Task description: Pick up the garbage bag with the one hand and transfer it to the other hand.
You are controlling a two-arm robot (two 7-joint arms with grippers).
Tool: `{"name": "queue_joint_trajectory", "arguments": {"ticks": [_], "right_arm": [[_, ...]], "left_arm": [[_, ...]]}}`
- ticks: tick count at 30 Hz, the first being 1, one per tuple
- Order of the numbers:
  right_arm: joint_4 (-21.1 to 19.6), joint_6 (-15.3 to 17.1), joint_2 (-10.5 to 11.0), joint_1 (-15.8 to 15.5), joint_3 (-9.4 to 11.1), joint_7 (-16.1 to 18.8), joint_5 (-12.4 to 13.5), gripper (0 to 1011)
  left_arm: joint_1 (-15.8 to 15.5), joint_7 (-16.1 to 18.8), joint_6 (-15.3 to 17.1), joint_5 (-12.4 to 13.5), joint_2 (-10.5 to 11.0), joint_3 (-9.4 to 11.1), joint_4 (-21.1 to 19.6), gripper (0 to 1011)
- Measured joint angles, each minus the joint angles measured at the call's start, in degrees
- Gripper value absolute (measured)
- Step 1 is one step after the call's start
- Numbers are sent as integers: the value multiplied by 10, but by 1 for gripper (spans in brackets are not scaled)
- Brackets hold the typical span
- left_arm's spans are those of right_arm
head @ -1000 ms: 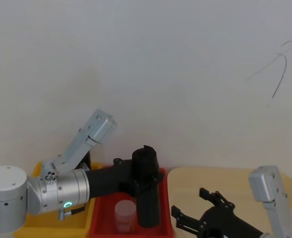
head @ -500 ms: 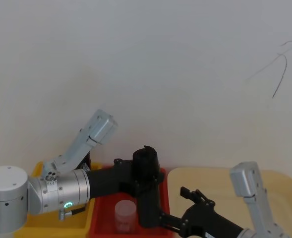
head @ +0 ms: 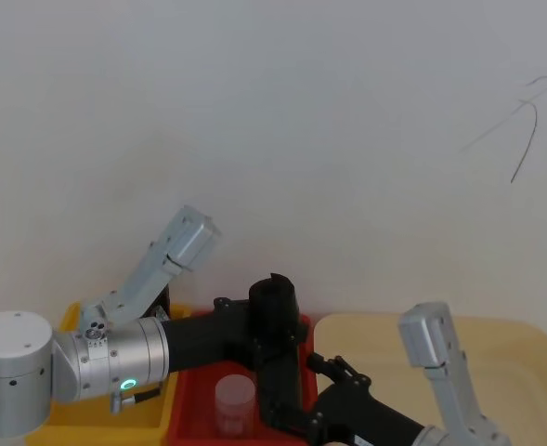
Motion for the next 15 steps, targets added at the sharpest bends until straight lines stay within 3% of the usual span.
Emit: {"name": "queue_joint_trajectory", "arguments": {"ticks": [15], "right_arm": [[41,-9,-17,26,-17,6,8,1001]], "left_arm": [[0,0,0,0,0,0,0,446]]}}
